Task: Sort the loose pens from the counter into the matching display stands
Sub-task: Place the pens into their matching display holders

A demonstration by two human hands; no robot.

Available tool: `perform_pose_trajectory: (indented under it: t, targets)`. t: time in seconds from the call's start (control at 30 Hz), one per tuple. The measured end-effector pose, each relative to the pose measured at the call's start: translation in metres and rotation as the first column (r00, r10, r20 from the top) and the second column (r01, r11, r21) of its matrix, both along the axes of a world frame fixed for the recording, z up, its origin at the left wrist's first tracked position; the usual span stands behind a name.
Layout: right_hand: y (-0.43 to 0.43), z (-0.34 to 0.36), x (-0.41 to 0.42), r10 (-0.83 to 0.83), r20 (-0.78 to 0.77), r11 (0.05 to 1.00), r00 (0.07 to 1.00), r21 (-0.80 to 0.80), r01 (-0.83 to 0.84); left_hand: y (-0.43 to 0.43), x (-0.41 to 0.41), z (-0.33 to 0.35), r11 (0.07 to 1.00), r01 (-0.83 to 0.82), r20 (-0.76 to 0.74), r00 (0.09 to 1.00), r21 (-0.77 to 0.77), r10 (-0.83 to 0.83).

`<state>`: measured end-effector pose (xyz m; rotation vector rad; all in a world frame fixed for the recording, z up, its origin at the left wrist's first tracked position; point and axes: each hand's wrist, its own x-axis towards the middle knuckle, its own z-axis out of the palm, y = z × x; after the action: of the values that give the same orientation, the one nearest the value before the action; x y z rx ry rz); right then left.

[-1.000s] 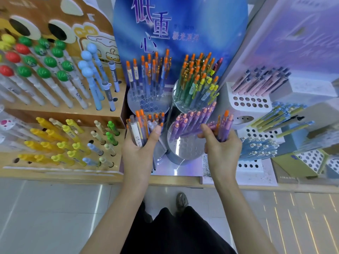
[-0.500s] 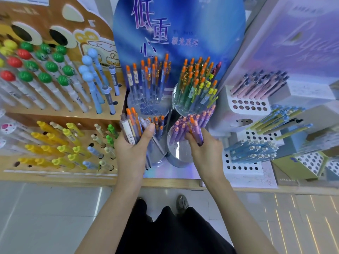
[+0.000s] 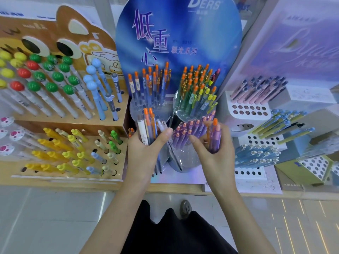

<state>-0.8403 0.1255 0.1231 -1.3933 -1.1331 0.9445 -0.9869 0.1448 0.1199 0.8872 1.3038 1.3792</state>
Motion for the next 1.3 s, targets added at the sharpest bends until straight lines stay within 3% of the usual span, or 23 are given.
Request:
perform_pose_trajectory:
  t: [0.2, 0.37, 0.53, 0.63, 0.8, 0.93, 1.03, 1.17, 1.3]
  targets:
    - [0.001, 0.007, -0.007, 0.188, 0.026, 0.977, 0.982, -0.110, -0.184, 0.001, 0.006, 0.003, 0.995, 0.061, 0.119, 0.992, -0.078, -0.052]
    - [0.004, 0.012, -0.010, 0.195, -0.033, 0.968, 0.980, -0.155, -0.198, 0.001, 0.005, 0.007, 0.984, 0.129, 0.162, 0.981, -0.125, -0.108]
    - [0.003, 0.017, -0.008, 0.226, -0.173, 0.956, 0.959, -0.148, -0.252, 0.001, 0.006, 0.008, 0.970, 0.196, 0.134, 0.975, -0.145, -0.177]
    - [0.005, 0.020, -0.007, 0.160, -0.253, 0.976, 0.954, -0.103, -0.191, -0.003, 0.002, 0.009, 0.964, 0.232, 0.101, 0.970, -0.128, -0.220]
    - [0.017, 0.037, -0.013, 0.238, -0.251, 0.969, 0.939, -0.013, -0.249, -0.006, -0.010, 0.010, 0.937, 0.337, -0.045, 0.939, -0.094, -0.342]
    - [0.029, 0.043, -0.029, 0.273, -0.321, 0.945, 0.907, -0.085, -0.315, -0.008, -0.014, 0.013, 0.921, 0.384, -0.027, 0.922, -0.066, -0.387]
    - [0.038, 0.044, -0.035, 0.305, -0.272, 0.920, 0.913, -0.163, -0.356, -0.013, -0.022, 0.010, 0.898, 0.431, 0.005, 0.902, -0.082, -0.432]
    - [0.044, 0.046, -0.040, 0.416, -0.235, 0.877, 0.878, -0.151, -0.456, -0.016, -0.031, 0.009, 0.889, 0.452, 0.066, 0.892, -0.070, -0.448]
    - [0.043, 0.043, -0.048, 0.446, -0.302, 0.849, 0.842, -0.154, -0.505, -0.017, -0.039, 0.003, 0.888, 0.444, -0.025, 0.893, -0.118, -0.449]
